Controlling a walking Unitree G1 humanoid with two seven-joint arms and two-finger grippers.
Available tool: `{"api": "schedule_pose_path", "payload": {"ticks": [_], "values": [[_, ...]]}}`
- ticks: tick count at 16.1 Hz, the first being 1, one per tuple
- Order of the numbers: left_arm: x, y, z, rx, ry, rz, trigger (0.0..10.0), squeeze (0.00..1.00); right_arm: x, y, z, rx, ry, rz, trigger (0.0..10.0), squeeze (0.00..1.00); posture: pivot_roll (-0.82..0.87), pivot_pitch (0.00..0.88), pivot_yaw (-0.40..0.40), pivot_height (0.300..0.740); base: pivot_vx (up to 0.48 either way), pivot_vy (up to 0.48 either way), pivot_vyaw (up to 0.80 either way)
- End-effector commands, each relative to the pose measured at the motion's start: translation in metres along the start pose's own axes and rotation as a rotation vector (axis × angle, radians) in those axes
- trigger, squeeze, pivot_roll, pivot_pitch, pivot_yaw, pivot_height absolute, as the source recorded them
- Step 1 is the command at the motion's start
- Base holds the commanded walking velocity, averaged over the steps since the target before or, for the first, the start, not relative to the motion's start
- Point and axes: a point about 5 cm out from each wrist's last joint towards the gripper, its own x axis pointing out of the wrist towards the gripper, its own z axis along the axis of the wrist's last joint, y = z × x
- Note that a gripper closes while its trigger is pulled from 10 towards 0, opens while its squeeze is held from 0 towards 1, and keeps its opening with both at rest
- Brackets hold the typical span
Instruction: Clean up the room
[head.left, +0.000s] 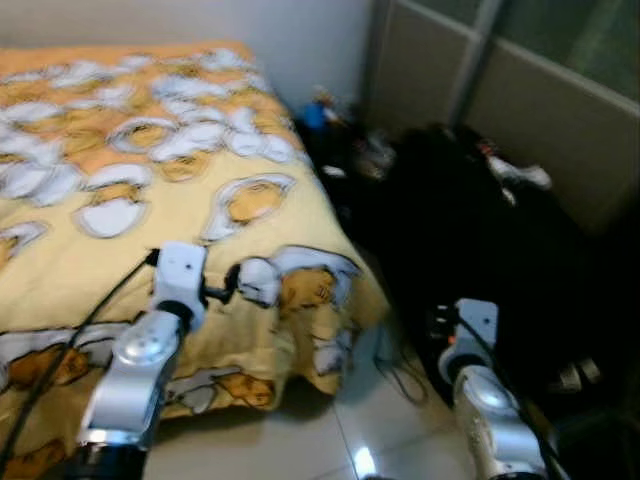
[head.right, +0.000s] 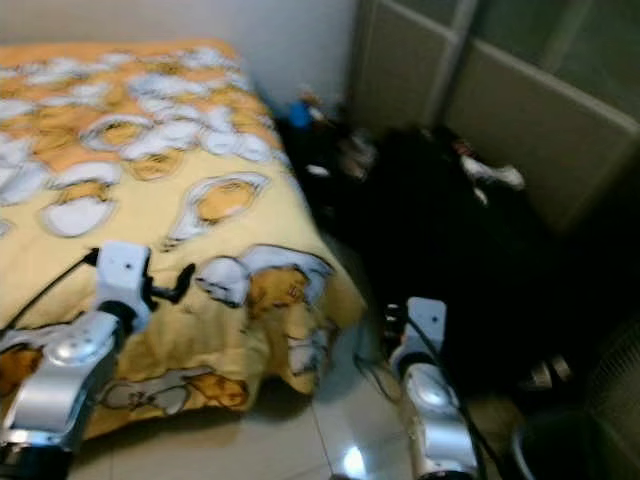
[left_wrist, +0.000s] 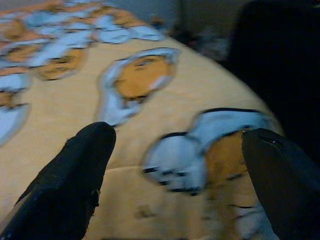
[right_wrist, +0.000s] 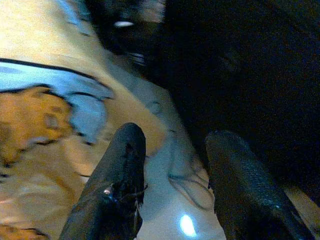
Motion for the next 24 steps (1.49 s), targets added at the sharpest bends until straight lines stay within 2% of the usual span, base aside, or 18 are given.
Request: {"api": "schedule_pose_path", "payload": {"ticks": [1,4,7,15,22,24], "values": [[0.0015,0.0014,0.0002,-0.024,0.0,-0.007,10.0,0.45,0.0003,0.0004,0.0023,0.002,-0.015,-0.006,10.0,0.0,-0.04,0.0,-0.027,0.74,0.0,0.0,-0.8],[0.0003,-0.0047,-0.0015,-0.022,0.011,-0.043,10.0,0.42,0.0008,-0.0037,0.0098,-0.002,-0.027,-0.023,10.0,0.0,-0.02,0.0,-0.046,0.74,0.0,0.0,-0.8],[0.0017,-0.0054,-0.0008,-0.004,0.019,-0.062,10.0,0.39,-0.0003,-0.0013,0.0103,0.002,-0.018,-0.031,10.0,0.0,-0.02,0.0,-0.042,0.74,0.0,0.0,-0.8],[0.0027,-0.0081,-0.0015,-0.019,-0.002,-0.065,10.0,0.39,-0.0011,-0.0032,0.0119,-0.014,-0.007,-0.029,10.0,0.0,-0.04,0.0,-0.035,0.74,0.0,0.0,-0.8],[0.0029,-0.0035,-0.0026,-0.06,-0.003,-0.044,10.0,0.4,0.0037,-0.0037,0.0085,-0.045,-0.004,-0.017,10.0,0.0,-0.05,0.0,-0.035,0.74,0.035,0.0,-0.8],[0.0027,-0.0028,-0.003,-0.065,-0.002,-0.041,10.0,0.4,0.0052,-0.0044,0.0077,-0.057,-0.009,-0.015,10.0,0.0,-0.05,0.0,-0.035,0.74,0.249,0.0,-0.21]]}}
